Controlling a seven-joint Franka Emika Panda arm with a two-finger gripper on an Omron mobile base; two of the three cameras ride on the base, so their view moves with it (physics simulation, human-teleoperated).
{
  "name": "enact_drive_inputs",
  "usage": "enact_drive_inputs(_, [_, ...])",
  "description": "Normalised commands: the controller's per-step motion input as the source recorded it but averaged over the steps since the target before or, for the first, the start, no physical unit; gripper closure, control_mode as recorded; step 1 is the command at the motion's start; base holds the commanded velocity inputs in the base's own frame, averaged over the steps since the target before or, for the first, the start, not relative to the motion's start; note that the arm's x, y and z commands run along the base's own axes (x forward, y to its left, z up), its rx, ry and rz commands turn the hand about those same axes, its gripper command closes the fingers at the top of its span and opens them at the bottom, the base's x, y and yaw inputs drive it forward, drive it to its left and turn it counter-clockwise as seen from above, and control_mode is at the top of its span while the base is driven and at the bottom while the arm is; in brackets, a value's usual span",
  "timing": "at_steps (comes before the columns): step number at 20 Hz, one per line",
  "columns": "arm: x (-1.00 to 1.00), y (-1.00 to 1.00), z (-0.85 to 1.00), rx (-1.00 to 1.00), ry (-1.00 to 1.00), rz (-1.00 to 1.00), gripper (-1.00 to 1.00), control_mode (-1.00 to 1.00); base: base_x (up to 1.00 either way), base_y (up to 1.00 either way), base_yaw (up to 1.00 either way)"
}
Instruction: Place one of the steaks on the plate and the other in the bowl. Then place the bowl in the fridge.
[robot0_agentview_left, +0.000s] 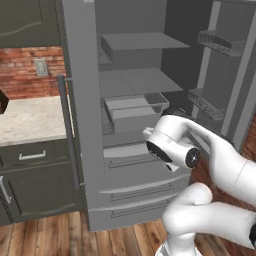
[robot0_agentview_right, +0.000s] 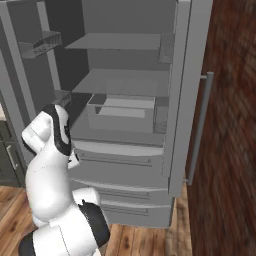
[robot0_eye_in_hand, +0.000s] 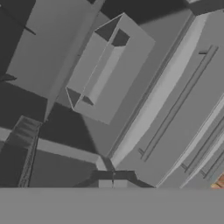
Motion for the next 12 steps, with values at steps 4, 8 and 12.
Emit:
enact_drive_inputs(4, [0.01, -0.08, 0.93, -0.55, 0.09, -0.08, 1.0, -1.0, 0.0, 0.0, 0.0])
enact_drive_inputs(8, [0.24, -0.02, 0.56, -0.31, 0.03, 0.04, 1.0, -1.0, 0.0, 0.0, 0.0])
enact_drive_inputs(12, [0.05, -0.24, 0.93, -0.21, 0.0, -0.03, 1.0, -1.0, 0.0, 0.0, 0.0])
